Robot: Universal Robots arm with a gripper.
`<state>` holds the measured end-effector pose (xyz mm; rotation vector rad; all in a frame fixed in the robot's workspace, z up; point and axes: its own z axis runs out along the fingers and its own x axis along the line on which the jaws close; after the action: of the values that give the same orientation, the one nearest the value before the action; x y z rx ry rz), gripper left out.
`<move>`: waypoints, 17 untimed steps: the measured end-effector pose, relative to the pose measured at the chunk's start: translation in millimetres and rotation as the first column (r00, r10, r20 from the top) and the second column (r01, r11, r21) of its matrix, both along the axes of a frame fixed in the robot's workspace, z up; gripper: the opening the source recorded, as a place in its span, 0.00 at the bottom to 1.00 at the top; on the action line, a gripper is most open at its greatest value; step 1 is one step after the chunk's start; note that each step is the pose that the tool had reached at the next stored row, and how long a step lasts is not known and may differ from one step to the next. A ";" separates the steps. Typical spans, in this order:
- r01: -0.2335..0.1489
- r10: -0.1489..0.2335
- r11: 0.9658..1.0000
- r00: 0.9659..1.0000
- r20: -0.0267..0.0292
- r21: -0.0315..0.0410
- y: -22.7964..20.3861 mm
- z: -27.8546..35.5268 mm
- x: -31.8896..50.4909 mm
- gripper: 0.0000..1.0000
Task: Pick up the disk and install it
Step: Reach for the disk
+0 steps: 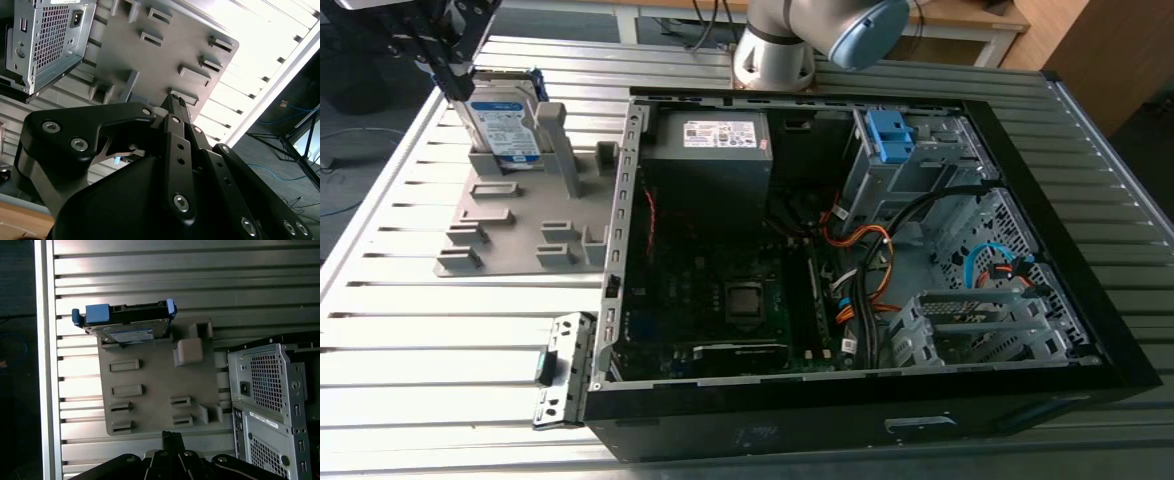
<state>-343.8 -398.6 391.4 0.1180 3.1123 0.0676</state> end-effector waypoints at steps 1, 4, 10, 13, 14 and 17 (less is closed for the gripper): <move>0.000 0.000 1.000 1.000 0.000 0.000 0.0 0.0 -0.4 0.11; 0.000 0.000 1.000 1.000 0.000 0.000 0.0 -0.1 -1.4 0.11; 0.000 0.000 1.000 1.000 0.000 0.000 0.0 -0.2 -3.4 0.11; 0.000 0.000 1.000 1.000 0.000 0.000 0.0 -0.3 -4.5 0.11; 0.000 0.000 1.000 1.000 0.000 0.000 0.0 -0.3 -4.9 0.11; 0.000 0.000 1.000 1.000 0.000 0.000 0.0 -0.4 -6.1 0.11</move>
<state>-349.9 -398.6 391.1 0.1180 3.1123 0.0677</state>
